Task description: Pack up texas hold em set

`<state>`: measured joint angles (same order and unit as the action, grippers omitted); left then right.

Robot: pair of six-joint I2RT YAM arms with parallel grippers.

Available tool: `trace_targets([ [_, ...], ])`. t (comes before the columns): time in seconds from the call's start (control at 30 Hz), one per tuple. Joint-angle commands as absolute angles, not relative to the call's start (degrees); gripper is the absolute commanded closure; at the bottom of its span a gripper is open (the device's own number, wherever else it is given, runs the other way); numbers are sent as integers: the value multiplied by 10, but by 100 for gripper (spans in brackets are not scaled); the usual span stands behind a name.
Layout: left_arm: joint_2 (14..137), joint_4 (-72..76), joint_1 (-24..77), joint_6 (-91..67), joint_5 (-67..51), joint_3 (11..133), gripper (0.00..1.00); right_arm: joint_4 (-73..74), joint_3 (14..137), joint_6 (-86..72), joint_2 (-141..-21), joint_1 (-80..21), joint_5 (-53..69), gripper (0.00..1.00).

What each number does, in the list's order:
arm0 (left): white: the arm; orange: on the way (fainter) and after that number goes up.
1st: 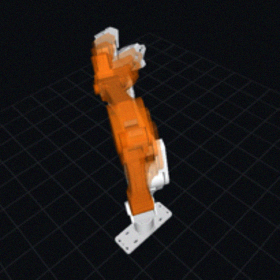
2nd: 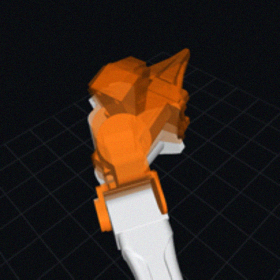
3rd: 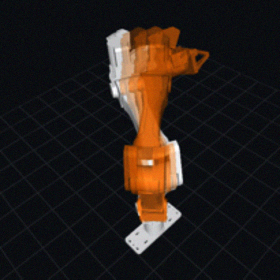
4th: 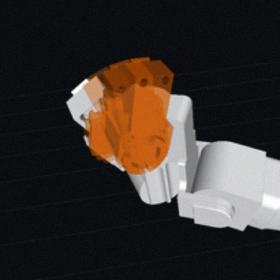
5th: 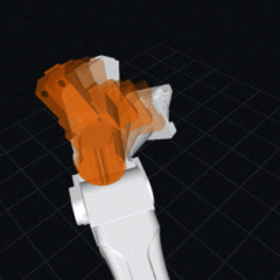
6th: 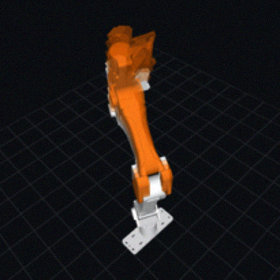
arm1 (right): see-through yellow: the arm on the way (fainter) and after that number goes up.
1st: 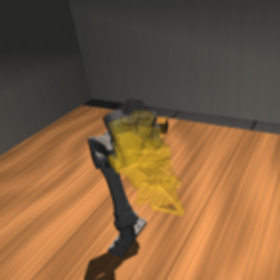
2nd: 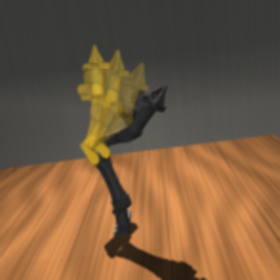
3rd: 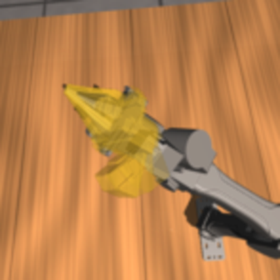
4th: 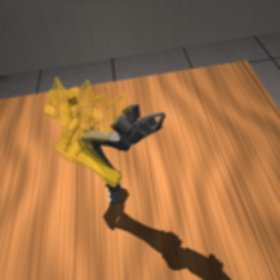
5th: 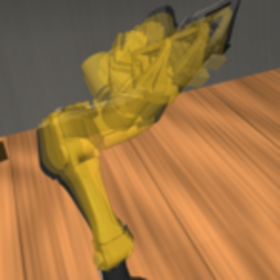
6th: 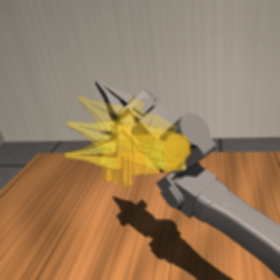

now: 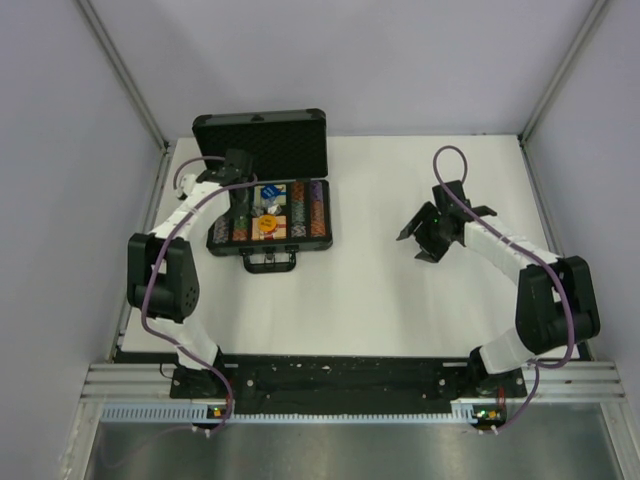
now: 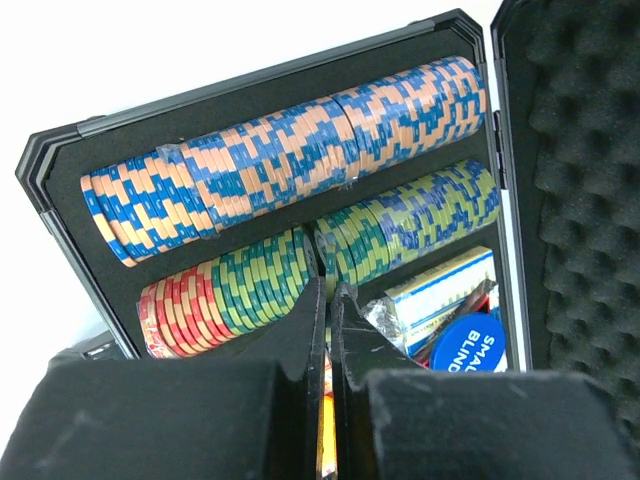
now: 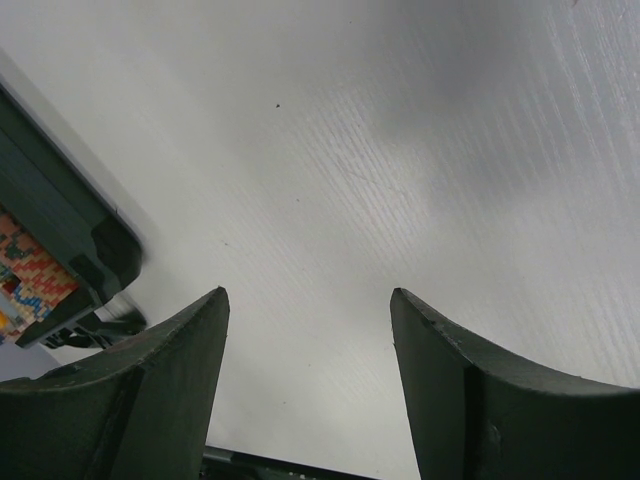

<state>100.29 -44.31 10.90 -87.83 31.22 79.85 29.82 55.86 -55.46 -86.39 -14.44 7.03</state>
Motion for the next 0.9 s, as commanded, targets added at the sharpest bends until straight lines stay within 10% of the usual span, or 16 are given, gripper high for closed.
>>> trace_targets([
  [0.0,1009,-441,105,-895,316,796,100,294,572,-545,-872,-137,69,35],
  [0.3,1027,-437,103,-893,302,804,100,294,577,-544,-882,-136,71,35],
  [0.87,1033,-449,99,-866,321,847,66,294,577,-541,-882,-132,71,35],
])
